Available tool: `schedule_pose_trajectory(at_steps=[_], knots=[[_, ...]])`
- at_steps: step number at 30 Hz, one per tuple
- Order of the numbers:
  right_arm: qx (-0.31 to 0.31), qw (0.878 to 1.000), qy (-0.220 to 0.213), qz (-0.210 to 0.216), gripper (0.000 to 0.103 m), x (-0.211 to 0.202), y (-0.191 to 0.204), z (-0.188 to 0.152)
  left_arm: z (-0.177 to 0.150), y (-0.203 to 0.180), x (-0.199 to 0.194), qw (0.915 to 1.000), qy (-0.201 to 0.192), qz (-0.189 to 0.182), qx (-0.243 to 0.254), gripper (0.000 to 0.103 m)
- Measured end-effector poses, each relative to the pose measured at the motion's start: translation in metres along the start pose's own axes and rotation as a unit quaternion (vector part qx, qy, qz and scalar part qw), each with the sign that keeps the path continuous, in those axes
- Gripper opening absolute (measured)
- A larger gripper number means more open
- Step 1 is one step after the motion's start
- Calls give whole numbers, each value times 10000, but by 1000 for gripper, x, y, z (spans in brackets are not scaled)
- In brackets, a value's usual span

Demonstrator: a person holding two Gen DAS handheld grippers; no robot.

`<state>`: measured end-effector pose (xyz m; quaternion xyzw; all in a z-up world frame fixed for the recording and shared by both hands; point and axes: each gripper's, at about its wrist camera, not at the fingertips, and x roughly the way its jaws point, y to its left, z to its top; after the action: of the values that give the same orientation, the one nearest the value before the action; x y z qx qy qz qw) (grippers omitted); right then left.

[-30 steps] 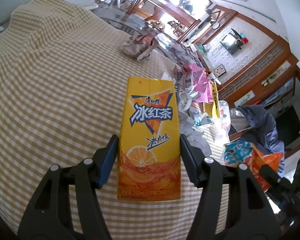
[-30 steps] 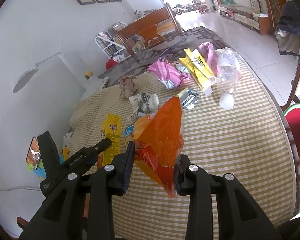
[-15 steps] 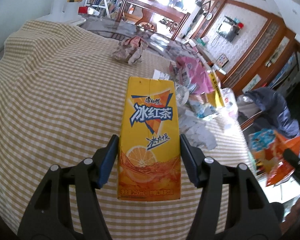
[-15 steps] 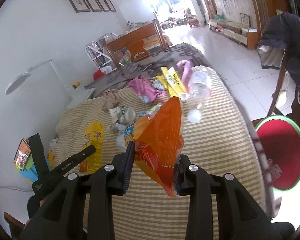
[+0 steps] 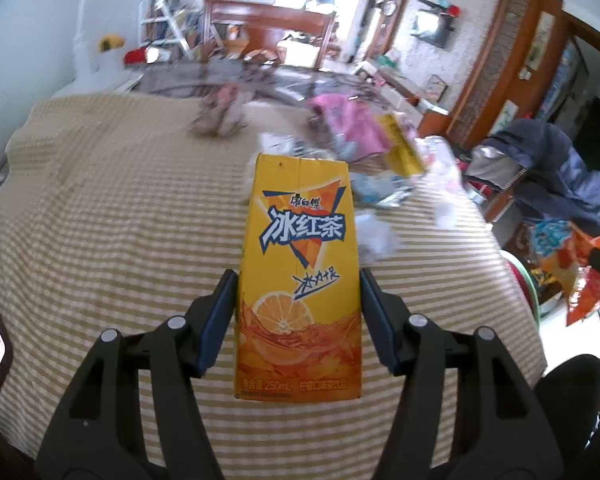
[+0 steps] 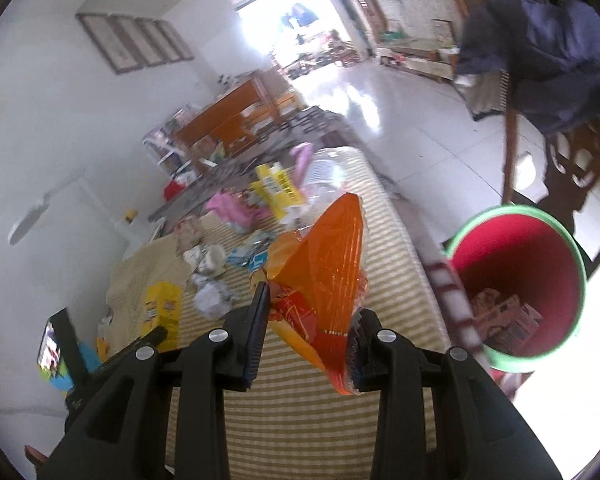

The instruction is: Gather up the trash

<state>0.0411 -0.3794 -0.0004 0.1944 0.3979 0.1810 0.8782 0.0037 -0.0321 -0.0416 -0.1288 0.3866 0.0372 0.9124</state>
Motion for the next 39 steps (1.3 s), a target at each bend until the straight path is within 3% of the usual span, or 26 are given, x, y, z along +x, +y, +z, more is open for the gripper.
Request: schedule_pose_trajectory(at_steps=[7, 11, 18, 25, 28, 29, 30, 31, 35, 39], knots=[[523, 9981, -335, -41, 32, -26, -45, 7, 8, -63, -8, 9967, -49, -577, 569, 58], [772, 9955, -542, -72, 32, -39, -69, 11, 9, -100, -1, 9912, 121, -1129, 680, 58], [1465, 9860, -794, -97, 33, -57, -124, 22, 6, -187, 34, 9674, 808, -2162, 1038, 58], [1846, 9780, -884, -414, 33, -63, -162, 28, 13, -271, 75, 9444, 1374, -2659, 1362, 58], [1926, 9759, -913, -466, 36, -58, -173, 33, 11, -301, 85, 9371, 1522, -2641, 1699, 59], [1953, 9756, -887, -465, 40, -55, -176, 35, 9, -309, 87, 9366, 1539, -2585, 1796, 64], [1999, 9751, -858, -435, 56, -53, -178, 36, 7, -316, 88, 9378, 1508, -2455, 1935, 79], [2101, 9729, -893, -374, 63, -51, -180, 36, 7, -317, 87, 9396, 1427, -2410, 1966, 81], [2022, 9743, -896, -424, 63, -51, -173, 38, 7, -300, 82, 9444, 1247, -2397, 1873, 81], [1777, 9798, -877, -280, 63, -50, -146, 43, 11, -257, 74, 9622, 1028, -2098, 1396, 81]])
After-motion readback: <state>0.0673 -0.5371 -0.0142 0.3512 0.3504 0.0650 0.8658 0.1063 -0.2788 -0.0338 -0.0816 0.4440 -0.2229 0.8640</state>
